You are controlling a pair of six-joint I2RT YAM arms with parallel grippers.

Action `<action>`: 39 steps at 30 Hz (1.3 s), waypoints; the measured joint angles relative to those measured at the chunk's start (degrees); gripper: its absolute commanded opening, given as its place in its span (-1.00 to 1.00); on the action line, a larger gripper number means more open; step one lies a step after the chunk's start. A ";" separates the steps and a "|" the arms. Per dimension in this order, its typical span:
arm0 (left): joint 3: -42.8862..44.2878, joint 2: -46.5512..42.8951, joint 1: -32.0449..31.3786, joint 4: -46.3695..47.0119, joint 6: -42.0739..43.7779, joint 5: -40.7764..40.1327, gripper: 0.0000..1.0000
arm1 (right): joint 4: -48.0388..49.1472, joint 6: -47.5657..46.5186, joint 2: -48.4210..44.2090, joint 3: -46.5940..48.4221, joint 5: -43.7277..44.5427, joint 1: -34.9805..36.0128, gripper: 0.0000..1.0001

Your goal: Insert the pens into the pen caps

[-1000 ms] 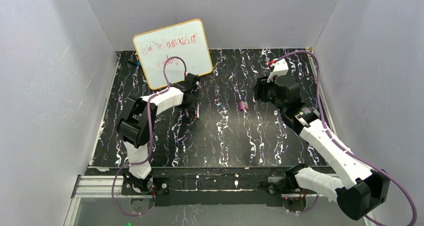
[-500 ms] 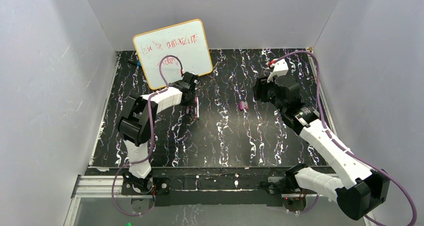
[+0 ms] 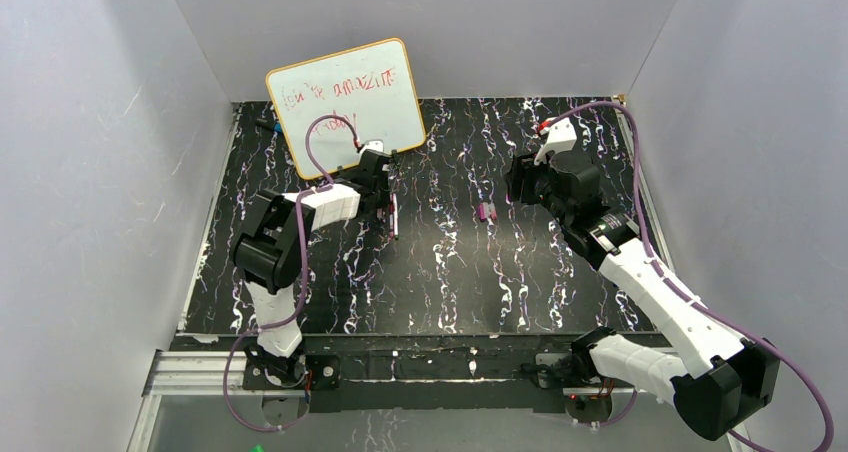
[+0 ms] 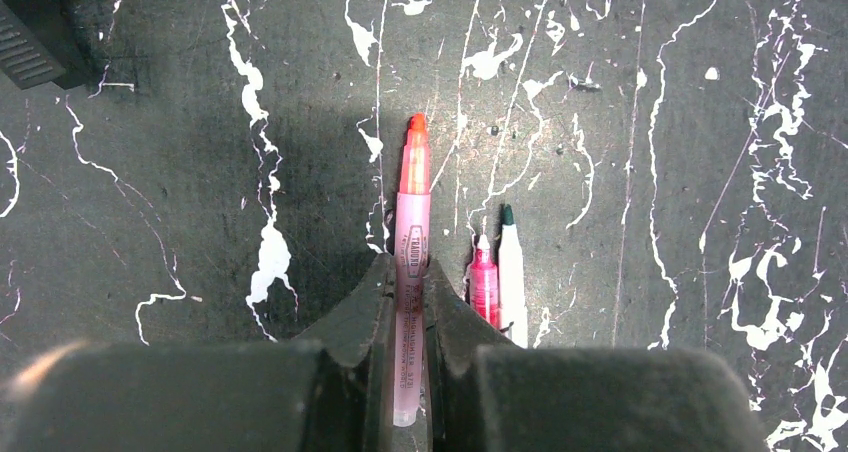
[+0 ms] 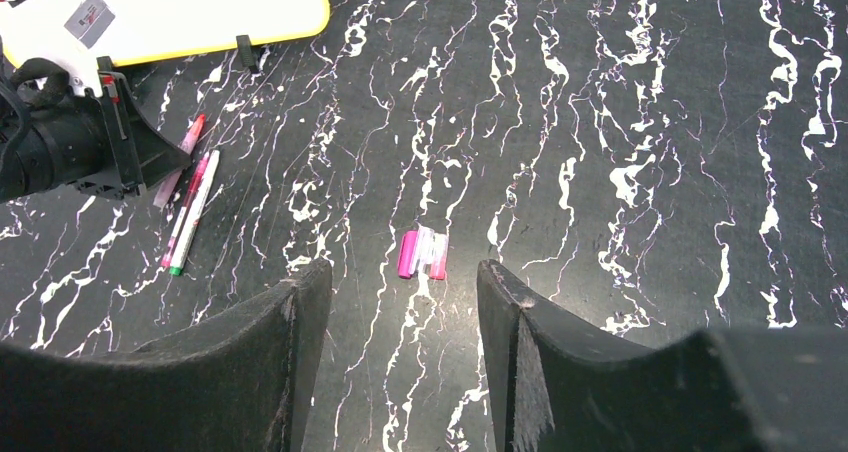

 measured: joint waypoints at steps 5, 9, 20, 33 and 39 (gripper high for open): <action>-1.84 -1.49 0.11 1.77 -0.59 0.35 -1.00 | 0.00 0.00 0.00 0.00 0.00 0.00 0.27; -6.60 -6.78 0.22 0.20 -0.98 0.68 -1.00 | 0.02 0.00 -0.02 -0.04 -0.20 0.00 0.29; -6.58 -25.49 -0.11 -17.97 7.65 8.74 -1.00 | 10.73 2.45 0.04 -7.23 -22.45 -0.04 0.71; -19.02 -49.09 -0.15 1.03 6.14 32.15 -1.00 | 52.76 27.78 8.72 -14.88 -53.46 0.11 0.98; -21.73 -50.01 -0.20 10.64 0.68 41.27 -1.00 | 65.24 35.50 12.68 -17.92 -52.92 2.08 0.98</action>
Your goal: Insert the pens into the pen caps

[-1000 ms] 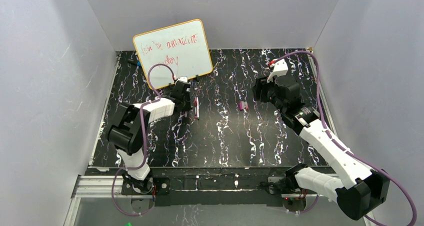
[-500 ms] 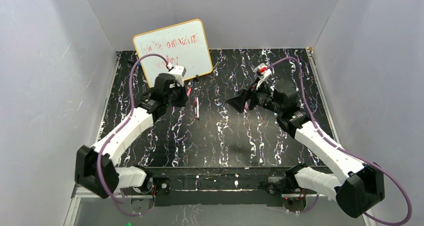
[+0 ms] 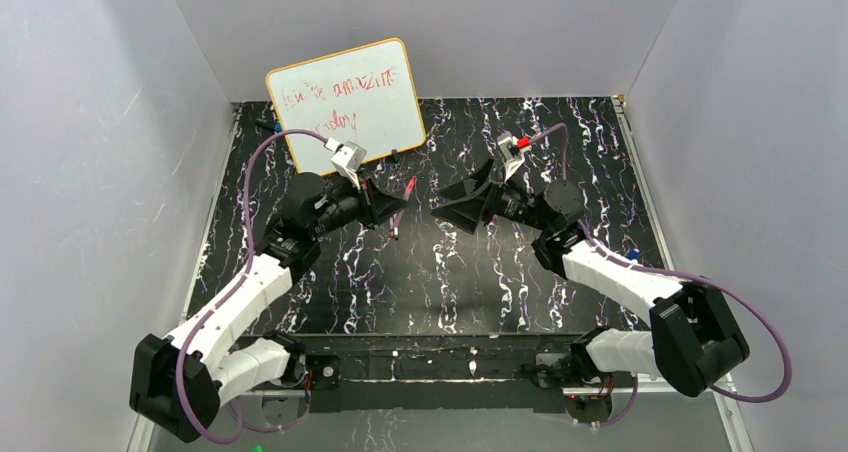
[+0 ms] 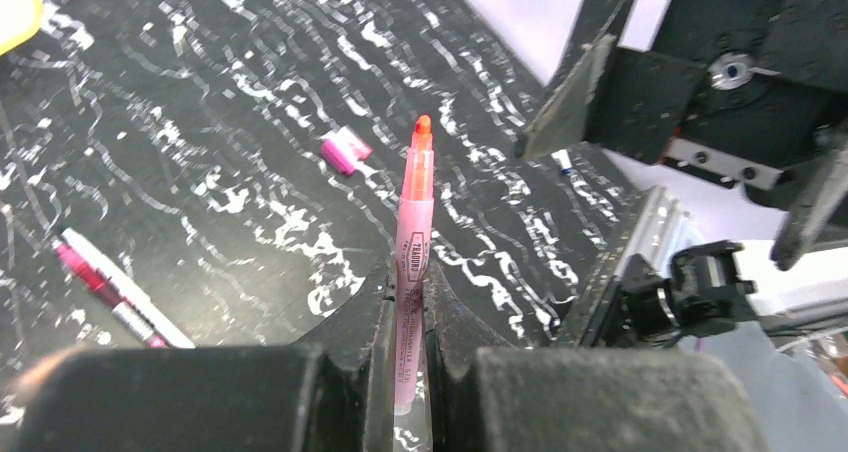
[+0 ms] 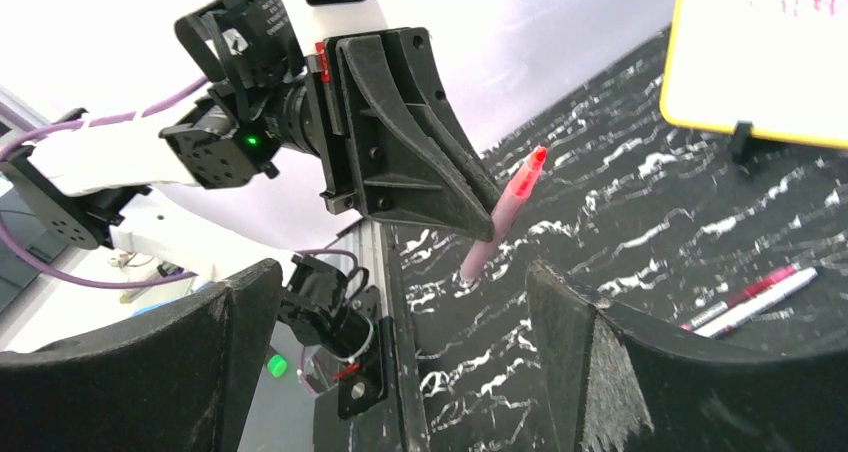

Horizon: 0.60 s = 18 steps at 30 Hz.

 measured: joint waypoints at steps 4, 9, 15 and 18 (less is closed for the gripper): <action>-0.02 -1.81 0.00 5.09 -3.15 3.65 -1.00 | 3.61 0.17 -0.70 0.00 1.75 1.88 0.98; -0.04 -3.34 0.00 9.20 -5.53 6.21 -1.00 | 4.70 -0.26 -0.74 0.00 4.63 4.31 0.98; -1.53 -3.43 0.00 13.20 -8.72 8.35 -1.00 | 4.61 -2.51 0.00 0.02 8.52 8.02 0.96; -1.68 -3.58 0.00 13.68 -9.62 9.42 -1.00 | 4.61 -3.13 0.92 0.02 9.92 9.11 0.95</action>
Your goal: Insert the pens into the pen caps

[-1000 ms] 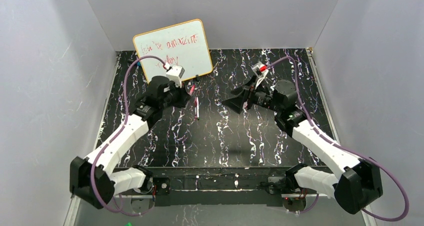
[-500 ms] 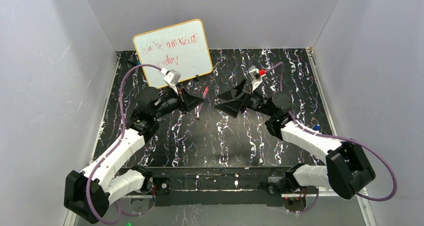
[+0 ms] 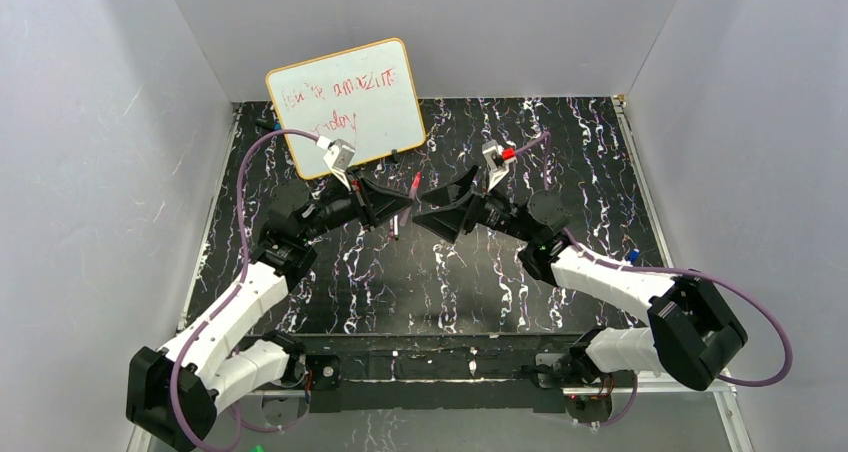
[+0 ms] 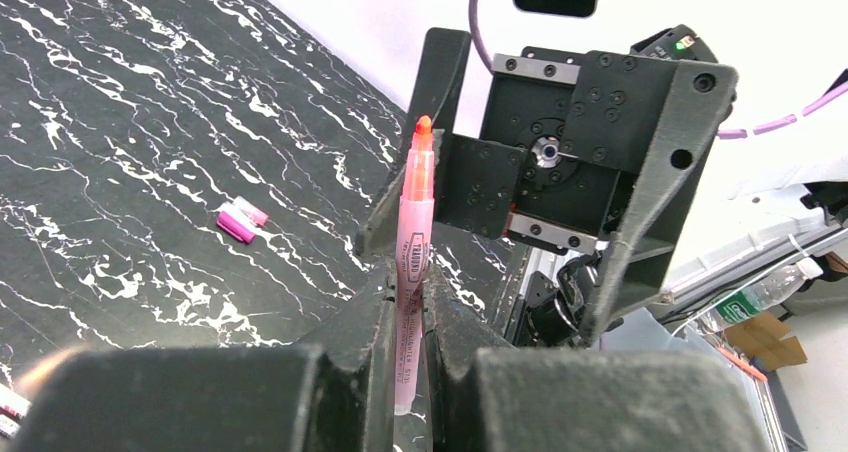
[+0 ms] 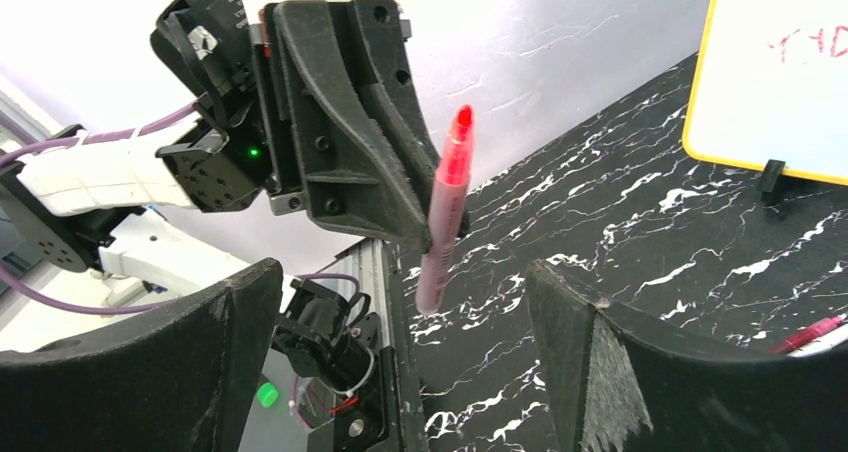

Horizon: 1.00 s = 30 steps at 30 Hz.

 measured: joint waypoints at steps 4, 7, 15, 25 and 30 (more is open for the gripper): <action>-0.15 -0.90 0.00 0.44 -0.74 1.01 -1.00 | 0.04 -1.05 0.33 0.04 1.68 0.85 0.94; -0.15 -1.66 0.00 1.01 -1.40 2.27 -1.00 | 0.09 -2.03 0.46 0.26 2.84 1.25 0.94; -0.98 -2.95 0.00 1.14 -2.03 4.42 -1.00 | 1.40 -2.60 2.82 3.32 3.58 3.06 0.65; -1.99 -3.10 0.00 0.94 -1.84 4.50 -1.00 | 1.95 -2.82 2.82 5.31 3.39 3.21 0.17; -1.99 -3.50 0.00 0.94 -1.88 4.52 -1.00 | 1.73 -2.78 3.21 5.31 3.41 3.21 0.18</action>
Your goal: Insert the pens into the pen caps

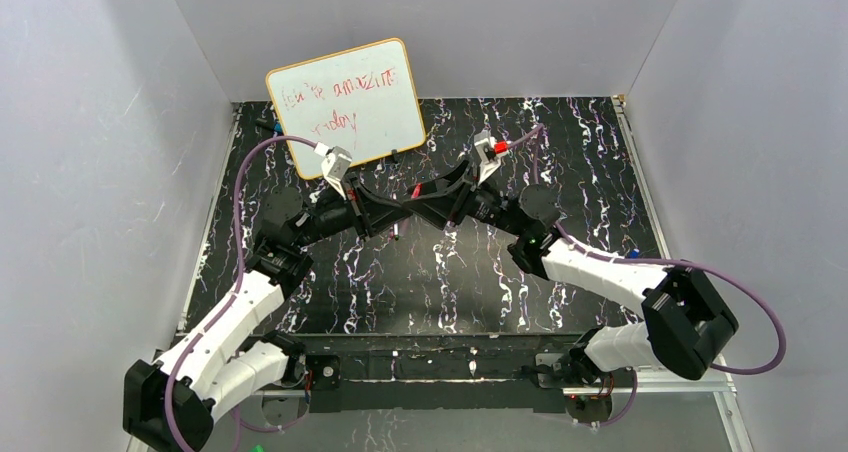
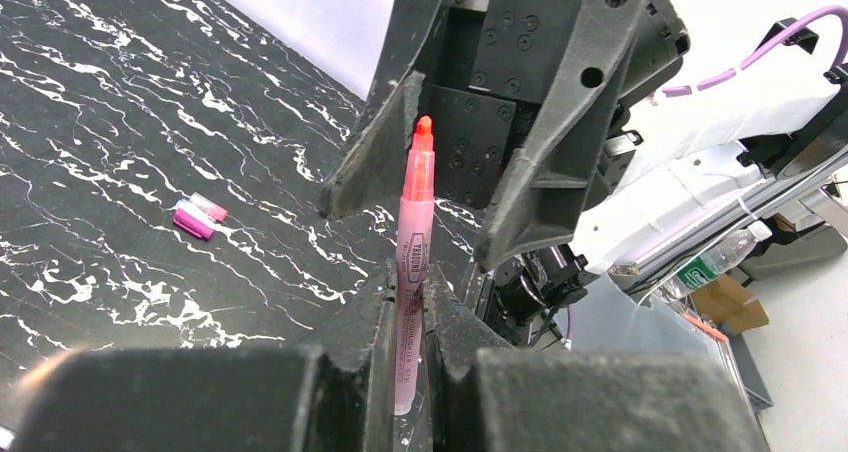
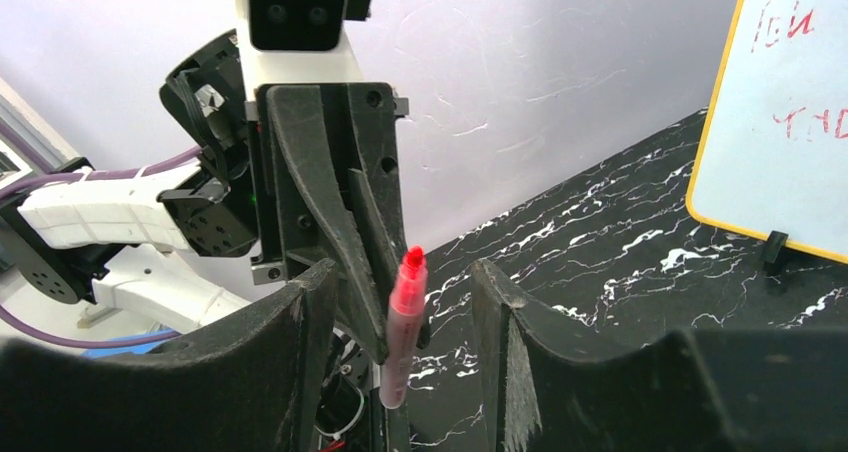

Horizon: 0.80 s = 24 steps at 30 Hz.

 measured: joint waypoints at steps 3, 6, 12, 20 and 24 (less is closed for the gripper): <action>0.00 -0.52 0.00 0.00 0.02 0.00 -1.00 | -0.28 0.02 0.59 0.00 0.00 0.02 0.05; 0.00 -0.74 0.00 0.00 -0.04 0.07 -1.00 | -0.70 0.04 0.96 0.11 0.00 0.17 -0.76; 0.07 -0.76 0.17 0.00 -0.07 -0.09 -1.00 | -1.92 0.28 1.31 1.42 -0.90 0.28 -0.97; 0.07 0.28 -0.07 -0.37 -0.63 2.84 0.11 | -2.27 0.33 1.33 1.51 -0.61 0.31 -0.97; -0.02 2.43 -1.25 -0.92 -0.55 5.29 0.09 | -2.16 0.44 1.60 1.95 -0.61 0.31 -0.97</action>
